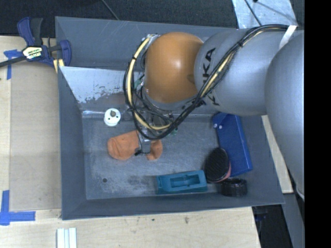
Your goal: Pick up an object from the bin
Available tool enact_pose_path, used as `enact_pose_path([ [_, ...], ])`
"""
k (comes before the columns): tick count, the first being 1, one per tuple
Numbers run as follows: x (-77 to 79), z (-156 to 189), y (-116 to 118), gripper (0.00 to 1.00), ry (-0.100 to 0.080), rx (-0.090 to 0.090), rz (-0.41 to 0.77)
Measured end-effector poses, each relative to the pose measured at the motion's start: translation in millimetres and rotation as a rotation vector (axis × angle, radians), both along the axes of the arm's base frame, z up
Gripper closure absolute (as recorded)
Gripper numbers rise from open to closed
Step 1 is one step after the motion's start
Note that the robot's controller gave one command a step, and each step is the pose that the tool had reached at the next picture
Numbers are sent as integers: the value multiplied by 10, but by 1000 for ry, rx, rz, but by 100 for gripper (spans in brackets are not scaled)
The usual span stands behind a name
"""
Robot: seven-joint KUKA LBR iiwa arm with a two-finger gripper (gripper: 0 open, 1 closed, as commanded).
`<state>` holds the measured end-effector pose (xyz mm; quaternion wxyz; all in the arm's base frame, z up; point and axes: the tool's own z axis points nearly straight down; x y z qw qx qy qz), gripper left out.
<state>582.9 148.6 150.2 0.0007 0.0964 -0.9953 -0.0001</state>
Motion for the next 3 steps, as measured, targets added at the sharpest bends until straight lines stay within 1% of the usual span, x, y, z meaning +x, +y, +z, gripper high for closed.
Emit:
enact_pose_path([
  [1, 54, 20, -49, 0, -4, 1, -72],
  [2, 97, -643, -36, 0, -6, 1, 107],
  [3, 127, -791, -57, 100, -7, 2, -72],
])
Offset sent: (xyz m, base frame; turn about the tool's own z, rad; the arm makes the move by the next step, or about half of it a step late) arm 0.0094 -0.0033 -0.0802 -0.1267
